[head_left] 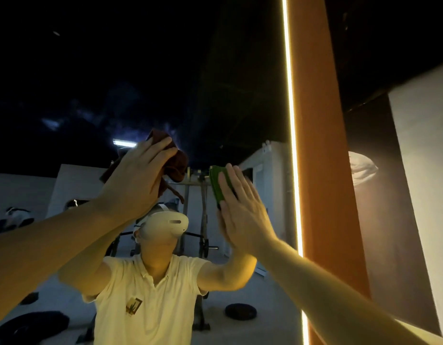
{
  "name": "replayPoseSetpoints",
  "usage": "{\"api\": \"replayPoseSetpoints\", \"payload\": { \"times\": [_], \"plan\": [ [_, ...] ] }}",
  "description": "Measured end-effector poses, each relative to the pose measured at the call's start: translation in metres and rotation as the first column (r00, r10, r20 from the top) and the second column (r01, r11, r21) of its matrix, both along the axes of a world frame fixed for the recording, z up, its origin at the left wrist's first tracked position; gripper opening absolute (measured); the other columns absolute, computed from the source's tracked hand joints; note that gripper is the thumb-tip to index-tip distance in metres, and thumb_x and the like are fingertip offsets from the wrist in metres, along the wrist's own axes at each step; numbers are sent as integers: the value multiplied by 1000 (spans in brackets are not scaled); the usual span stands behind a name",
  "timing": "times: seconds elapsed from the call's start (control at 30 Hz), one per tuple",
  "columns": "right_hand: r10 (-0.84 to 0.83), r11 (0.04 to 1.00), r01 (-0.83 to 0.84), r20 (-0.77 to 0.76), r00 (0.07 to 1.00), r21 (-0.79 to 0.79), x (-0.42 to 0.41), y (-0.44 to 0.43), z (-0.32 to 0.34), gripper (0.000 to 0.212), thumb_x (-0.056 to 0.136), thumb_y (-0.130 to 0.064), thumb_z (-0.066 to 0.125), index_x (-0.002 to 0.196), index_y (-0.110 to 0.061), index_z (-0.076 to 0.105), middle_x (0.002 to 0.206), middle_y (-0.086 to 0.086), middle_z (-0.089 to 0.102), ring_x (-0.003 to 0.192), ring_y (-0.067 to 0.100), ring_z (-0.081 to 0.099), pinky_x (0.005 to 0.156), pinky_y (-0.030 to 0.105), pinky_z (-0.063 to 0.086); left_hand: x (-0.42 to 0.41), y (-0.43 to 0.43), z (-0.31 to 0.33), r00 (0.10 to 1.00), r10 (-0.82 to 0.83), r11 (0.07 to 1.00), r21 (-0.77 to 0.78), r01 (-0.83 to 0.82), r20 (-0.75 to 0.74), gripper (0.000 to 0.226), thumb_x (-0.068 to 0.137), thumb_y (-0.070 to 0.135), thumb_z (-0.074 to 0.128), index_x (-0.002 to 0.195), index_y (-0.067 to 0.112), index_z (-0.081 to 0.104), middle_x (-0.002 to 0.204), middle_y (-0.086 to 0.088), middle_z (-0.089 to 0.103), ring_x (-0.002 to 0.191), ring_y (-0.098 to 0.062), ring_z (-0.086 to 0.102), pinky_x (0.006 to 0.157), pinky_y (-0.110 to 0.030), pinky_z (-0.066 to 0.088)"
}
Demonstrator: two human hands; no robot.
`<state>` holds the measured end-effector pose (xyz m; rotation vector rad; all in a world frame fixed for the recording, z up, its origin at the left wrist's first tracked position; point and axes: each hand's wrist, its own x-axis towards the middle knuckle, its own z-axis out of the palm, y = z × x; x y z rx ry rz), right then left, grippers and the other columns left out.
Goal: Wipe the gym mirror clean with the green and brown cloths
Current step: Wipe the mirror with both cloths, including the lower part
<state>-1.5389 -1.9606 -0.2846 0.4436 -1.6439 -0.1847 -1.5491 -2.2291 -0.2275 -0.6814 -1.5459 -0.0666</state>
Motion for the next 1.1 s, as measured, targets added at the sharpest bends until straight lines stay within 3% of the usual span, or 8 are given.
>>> {"api": "replayPoseSetpoints", "payload": {
  "times": [0.07, 0.2, 0.33, 0.43, 0.5, 0.63, 0.9, 1.1],
  "plan": [
    [-105, 990, 107, -27, 994, 96, 0, 28, 24, 64, 104, -29, 46, 161, -11, 25, 171, 12, 17, 158, 29, 14, 128, 48, 20, -3, 1, -2, 1000, -6, 1000, -8, 6, 4, 62, 92, 12, 64, 151, 11, 45, 161, -15, 40, 150, -38, 33, 122, -61, 25],
    [-80, 925, 51, -62, 995, -377, -1, 62, 97, 56, 105, -19, 42, 159, -7, 33, 168, 16, 25, 154, 33, 24, 124, 51, 28, -6, -1, -2, 1000, 1, 1000, -11, -2, -16, 59, 94, 15, 59, 151, 12, 45, 161, -14, 39, 150, -37, 33, 123, -60, 24],
    [-42, 804, -20, -91, 995, -594, -1, 35, 109, 54, 111, -18, 32, 163, -8, 22, 171, 12, 17, 159, 28, 12, 128, 45, 14, -6, -2, -3, 1000, -2, 1000, -8, 2, -14, 57, 95, 16, 56, 151, 12, 45, 161, -14, 39, 151, -37, 32, 123, -60, 23],
    [119, 880, -134, -62, 991, -455, 6, -5, 85, 60, 107, -22, 42, 164, -16, 22, 172, 7, 12, 159, 24, 4, 129, 45, 9, 1, 1, -4, 999, -34, 999, -5, 35, 33, 56, 95, 17, 52, 151, 12, 46, 161, -13, 40, 152, -36, 30, 124, -56, 20],
    [157, 973, -151, 19, 987, -177, 6, -37, 51, 62, 105, -22, 47, 162, -22, 25, 172, 3, 13, 159, 19, 2, 129, 45, 7, 8, -4, -5, 997, -68, 997, -25, 69, 41, 53, 94, 16, 52, 147, 10, 51, 159, -14, 43, 151, -34, 31, 122, -52, 18],
    [-36, 937, 5, 81, 996, 350, 9, -23, 14, 65, 102, -30, 48, 161, -21, 24, 171, 5, 16, 159, 23, 7, 129, 48, 12, 14, -21, -23, 992, -124, 991, -49, 125, 33, 50, 88, -3, 66, 136, 8, 61, 155, -13, 49, 148, -20, 28, 119, -50, 21],
    [92, 951, -65, 76, 993, -301, 11, -28, 158, 60, 109, -23, 40, 164, -24, 17, 173, -1, 7, 159, 19, -2, 129, 42, 6, 5, -20, -33, 987, -161, 987, -22, 162, 23, 50, 82, -3, 63, 130, 10, 60, 152, -12, 50, 146, -5, 16, 117, -57, 24],
    [170, 983, -173, 49, 984, 58, -2, -46, 66, 56, 102, -26, 29, 158, -25, 36, 169, 0, 24, 159, 15, 6, 129, 40, 1, 4, -26, -31, 983, -172, 983, -46, 175, 63, 48, 87, 7, 52, 133, 11, 59, 157, -8, 46, 150, -11, 18, 122, -53, 21]
  ]
}}
